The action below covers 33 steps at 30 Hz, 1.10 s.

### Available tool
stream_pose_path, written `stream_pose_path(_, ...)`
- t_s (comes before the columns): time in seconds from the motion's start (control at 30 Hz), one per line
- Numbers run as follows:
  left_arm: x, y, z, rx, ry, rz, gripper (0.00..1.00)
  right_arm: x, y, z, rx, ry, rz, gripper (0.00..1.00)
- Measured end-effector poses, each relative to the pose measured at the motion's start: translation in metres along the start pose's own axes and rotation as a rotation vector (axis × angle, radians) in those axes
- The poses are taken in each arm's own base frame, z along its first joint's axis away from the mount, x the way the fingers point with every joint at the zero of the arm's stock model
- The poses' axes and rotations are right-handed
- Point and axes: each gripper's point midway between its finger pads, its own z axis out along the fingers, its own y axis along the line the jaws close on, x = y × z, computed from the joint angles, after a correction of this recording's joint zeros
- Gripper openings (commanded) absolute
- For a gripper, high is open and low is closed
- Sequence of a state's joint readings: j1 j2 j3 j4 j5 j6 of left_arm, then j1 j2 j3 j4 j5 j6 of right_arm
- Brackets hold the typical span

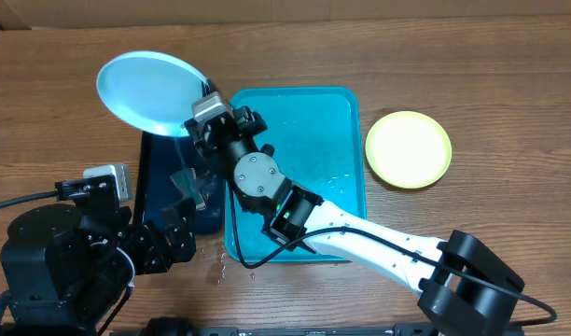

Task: Clean dirty plates on tray and stack at the side
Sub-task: 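Tilt the white plate over the black tray to drain water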

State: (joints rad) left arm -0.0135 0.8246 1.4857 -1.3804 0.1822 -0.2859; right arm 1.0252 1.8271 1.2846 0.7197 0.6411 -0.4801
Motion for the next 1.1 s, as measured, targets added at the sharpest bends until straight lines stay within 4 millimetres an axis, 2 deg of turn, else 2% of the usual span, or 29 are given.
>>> stream_pose_path(0.3, 0.0, 0.0, 0.0, -0.001, 0.001, 0.0, 1.0, -0.04, -0.021, -0.004, 0.084, -0.153, -0.012, 0.04)
stream_pose_path(0.9, 0.0, 0.0, 0.0, -0.001, 0.002, 0.0, 1.0, -0.04, -0.021, -0.004, 0.081, -0.152, 0.01, 0.04)
stream_pose_path(1.1, 0.0, 0.0, 0.0, -0.001, 0.001, 0.0, 1.0, -0.034, -0.03, -0.002, 0.118, -0.13, 0.113, 0.04)
